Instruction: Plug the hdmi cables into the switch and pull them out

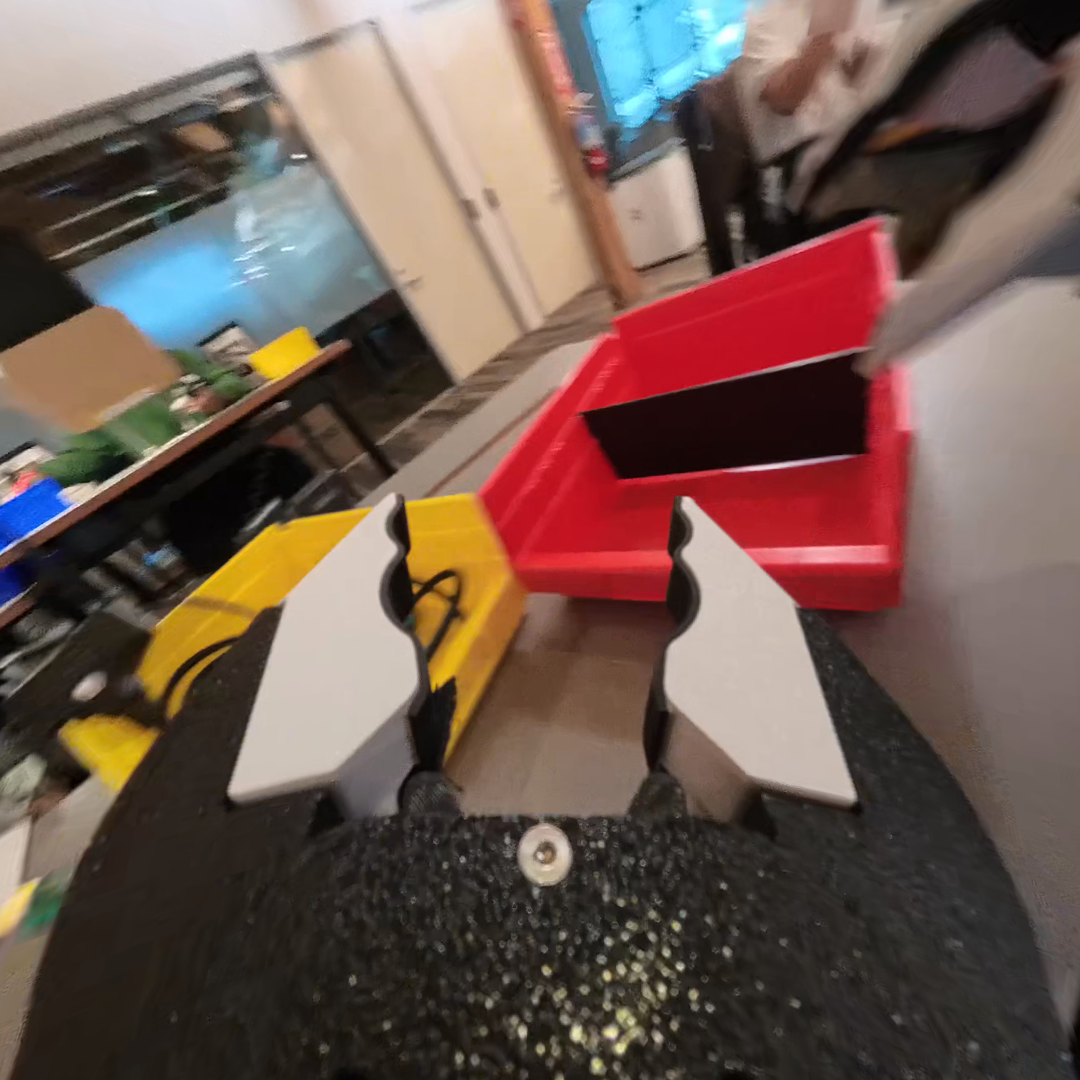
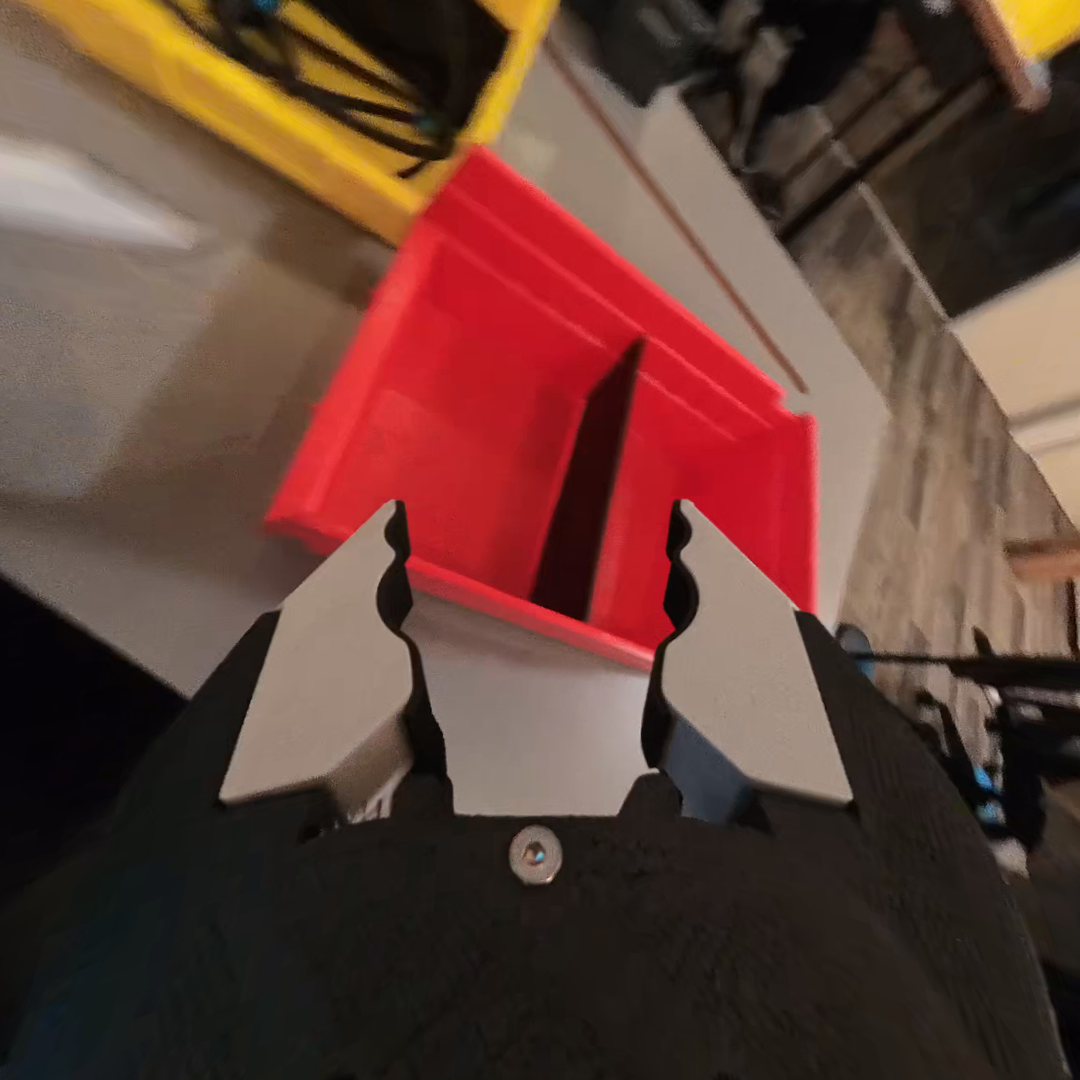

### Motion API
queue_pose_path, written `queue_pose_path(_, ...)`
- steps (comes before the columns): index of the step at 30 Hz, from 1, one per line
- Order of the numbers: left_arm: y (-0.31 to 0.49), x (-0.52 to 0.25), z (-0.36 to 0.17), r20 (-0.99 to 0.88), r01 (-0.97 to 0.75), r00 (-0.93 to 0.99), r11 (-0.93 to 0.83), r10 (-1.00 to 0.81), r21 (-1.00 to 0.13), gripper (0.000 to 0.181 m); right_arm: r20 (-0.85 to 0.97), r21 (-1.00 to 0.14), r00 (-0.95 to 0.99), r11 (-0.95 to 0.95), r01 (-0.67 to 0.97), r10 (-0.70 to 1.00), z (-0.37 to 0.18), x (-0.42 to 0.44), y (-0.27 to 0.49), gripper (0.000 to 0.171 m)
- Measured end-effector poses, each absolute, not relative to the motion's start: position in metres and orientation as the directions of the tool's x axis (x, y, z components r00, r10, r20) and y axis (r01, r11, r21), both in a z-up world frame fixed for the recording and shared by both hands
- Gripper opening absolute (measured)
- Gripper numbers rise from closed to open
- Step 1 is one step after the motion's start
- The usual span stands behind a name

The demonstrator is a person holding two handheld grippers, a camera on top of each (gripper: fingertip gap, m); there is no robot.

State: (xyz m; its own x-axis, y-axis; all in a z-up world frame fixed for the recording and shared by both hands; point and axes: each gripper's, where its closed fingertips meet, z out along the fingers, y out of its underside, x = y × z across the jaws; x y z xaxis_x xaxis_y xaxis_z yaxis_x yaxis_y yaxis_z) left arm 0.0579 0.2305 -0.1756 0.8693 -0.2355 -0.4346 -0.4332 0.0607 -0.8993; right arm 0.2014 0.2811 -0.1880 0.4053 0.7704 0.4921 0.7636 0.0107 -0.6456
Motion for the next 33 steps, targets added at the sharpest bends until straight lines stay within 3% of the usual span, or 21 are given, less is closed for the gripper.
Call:
queue_pose_path(6, 0.223, -0.073, -0.177, -0.306, -0.299, 0.946, -0.082, 0.104, -0.951, 0.087, 0.464, -0.524, 0.222, 0.064, 0.849, 0.858, -0.22, 0.15, 0.257, 0.091)
queue_pose_path(10, 0.231, -0.113, -0.204, -0.307, -0.27, 0.936, -0.204, 0.174, -0.941, 0.098, 0.459, -0.434, 0.141, 0.083, 0.897, 0.877, -0.24, 0.141, 0.25, 0.09)
queue_pose_path(14, 0.24, -0.132, -0.218, -0.319, -0.266, 0.926, -0.248, 0.203, -0.932, 0.1, 0.469, -0.349, 0.19, -0.016, 0.937, 0.863, -0.253, 0.161, 0.263, 0.087)
queue_pose_path(23, 0.234, -0.144, -0.214, -0.313, -0.255, 0.919, -0.245, 0.24, -0.935, 0.098, 0.42, -0.378, 0.401, -0.245, 0.893, 0.814, -0.254, 0.228, 0.29, 0.088)
queue_pose_path(28, 0.219, -0.13, -0.211, -0.223, -0.184, 0.956, -0.205, 0.19, -0.961, 0.092, 0.476, -0.469, 0.58, -0.366, 0.804, 0.662, -0.243, 0.28, 0.329, 0.076)
queue_pose_path(33, 0.206, -0.121, -0.222, -0.182, -0.145, 0.976, -0.267, 0.12, -0.953, 0.076, 0.472, -0.475, 0.689, -0.5, 0.725, 0.55, -0.259, 0.329, 0.351, 0.071)
